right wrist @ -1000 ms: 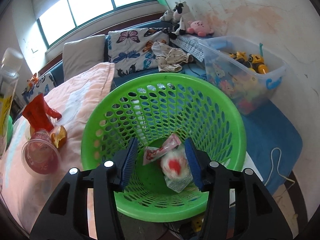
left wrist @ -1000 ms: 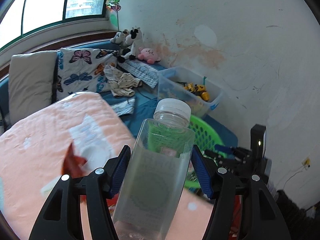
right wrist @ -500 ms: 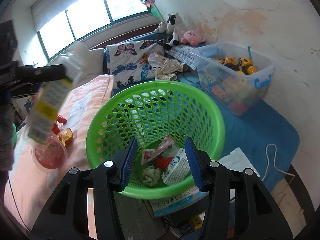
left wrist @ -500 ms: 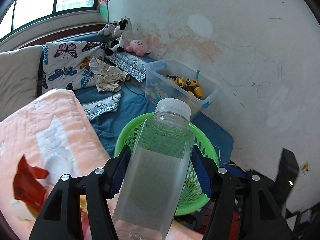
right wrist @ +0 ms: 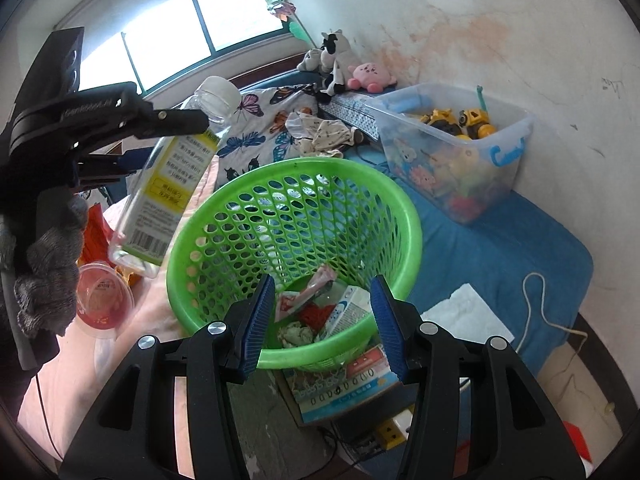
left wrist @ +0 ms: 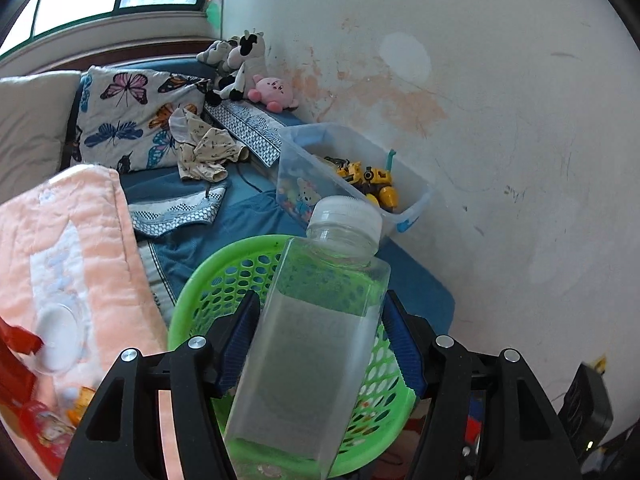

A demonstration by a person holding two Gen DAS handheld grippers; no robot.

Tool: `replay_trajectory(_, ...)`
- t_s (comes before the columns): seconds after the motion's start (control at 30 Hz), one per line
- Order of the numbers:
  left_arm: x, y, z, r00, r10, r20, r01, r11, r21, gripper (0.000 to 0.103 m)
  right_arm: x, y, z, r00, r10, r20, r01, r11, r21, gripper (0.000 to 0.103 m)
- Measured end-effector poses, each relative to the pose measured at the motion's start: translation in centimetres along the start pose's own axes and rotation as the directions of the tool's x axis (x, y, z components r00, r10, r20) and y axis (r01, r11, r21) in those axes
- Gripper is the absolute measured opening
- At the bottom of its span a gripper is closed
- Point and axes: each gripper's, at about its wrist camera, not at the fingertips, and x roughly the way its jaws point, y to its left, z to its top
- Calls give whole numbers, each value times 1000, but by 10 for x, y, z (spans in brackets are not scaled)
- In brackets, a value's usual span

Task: Collect trash
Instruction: 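Lower the clear bottle into the basket and open the left tool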

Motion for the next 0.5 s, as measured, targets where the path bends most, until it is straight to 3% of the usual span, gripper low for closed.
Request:
replay_trajectory(0.13, -4, -5, -4, 1000, -14, 12, 14, 1000, 12, 69, -2, 0, -4, 1000, 4, 0, -4, 1000, 3, 51)
replay_trajectory(0.3, -22, -2, -10, 1000, -13, 6, 13, 1000, 22, 69, -7, 5, -7, 1000, 13, 1, -13, 1000, -7, 51)
replay_trajectory(0.5, -59, 9, -25, 999, 45, 19, -45, 998, 42, 69, -15, 21, -9, 999, 40, 7, -40, 998, -44, 54)
